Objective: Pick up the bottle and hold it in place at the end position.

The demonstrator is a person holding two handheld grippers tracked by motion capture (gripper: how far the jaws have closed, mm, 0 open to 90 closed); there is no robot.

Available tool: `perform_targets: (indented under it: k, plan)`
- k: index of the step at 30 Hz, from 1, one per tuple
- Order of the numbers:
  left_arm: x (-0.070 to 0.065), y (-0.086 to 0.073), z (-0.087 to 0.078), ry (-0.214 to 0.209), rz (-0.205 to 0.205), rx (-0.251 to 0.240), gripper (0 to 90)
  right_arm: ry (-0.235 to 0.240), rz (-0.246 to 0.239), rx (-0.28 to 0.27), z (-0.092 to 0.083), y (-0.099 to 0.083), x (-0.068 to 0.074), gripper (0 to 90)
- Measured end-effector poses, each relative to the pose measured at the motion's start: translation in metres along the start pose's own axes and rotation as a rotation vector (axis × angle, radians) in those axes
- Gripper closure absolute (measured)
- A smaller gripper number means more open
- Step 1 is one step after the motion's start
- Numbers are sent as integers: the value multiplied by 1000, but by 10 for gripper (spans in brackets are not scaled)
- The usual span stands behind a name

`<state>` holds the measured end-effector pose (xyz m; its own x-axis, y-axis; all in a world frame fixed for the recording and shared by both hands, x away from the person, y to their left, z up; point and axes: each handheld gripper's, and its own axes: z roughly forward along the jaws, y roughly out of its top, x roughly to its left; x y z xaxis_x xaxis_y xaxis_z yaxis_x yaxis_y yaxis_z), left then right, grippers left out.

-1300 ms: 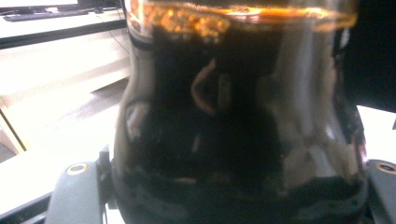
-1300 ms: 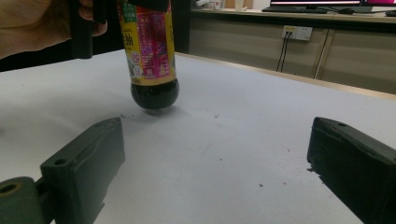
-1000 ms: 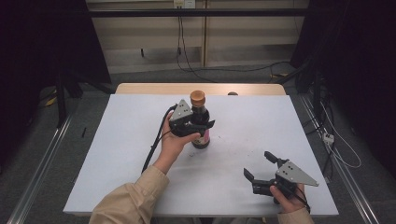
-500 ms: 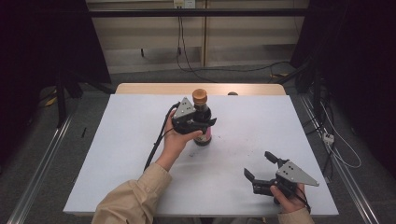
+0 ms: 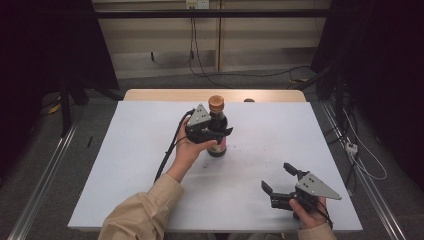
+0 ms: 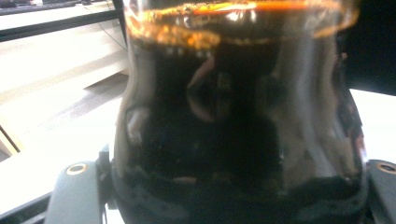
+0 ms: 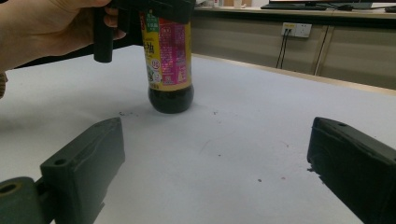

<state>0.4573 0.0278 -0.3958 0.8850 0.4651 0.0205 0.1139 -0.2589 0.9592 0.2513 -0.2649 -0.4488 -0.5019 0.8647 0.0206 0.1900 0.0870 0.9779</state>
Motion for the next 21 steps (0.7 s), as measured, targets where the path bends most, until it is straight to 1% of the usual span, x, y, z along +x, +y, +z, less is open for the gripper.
perform_targets:
  k: [1,3,8,11,13,15,16,17,18,21]
  plan:
    - [0,0,0,1,-10,-4,268,0,0,0,0,0,0,36]
    - [0,0,-1,8,-7,3,268,-1,1,1,0,0,0,37]
    - [1,1,-1,8,0,7,267,0,0,3,0,0,0,36]
    - [1,1,-1,-3,6,9,267,1,1,3,0,-1,0,36]
    - [3,1,0,-28,9,9,267,2,0,3,0,-1,0,37]
    - [3,1,0,-40,10,3,267,3,-1,4,1,-1,0,36]
    - [4,1,0,-49,23,7,266,3,-1,5,1,-1,1,36]
    - [3,0,1,-52,19,0,266,1,-5,6,1,-1,1,36]
    - [4,0,1,-61,29,-1,266,1,-4,7,1,-1,1,36]
    - [5,-1,1,-60,16,1,265,-1,-4,12,1,-2,1,36]
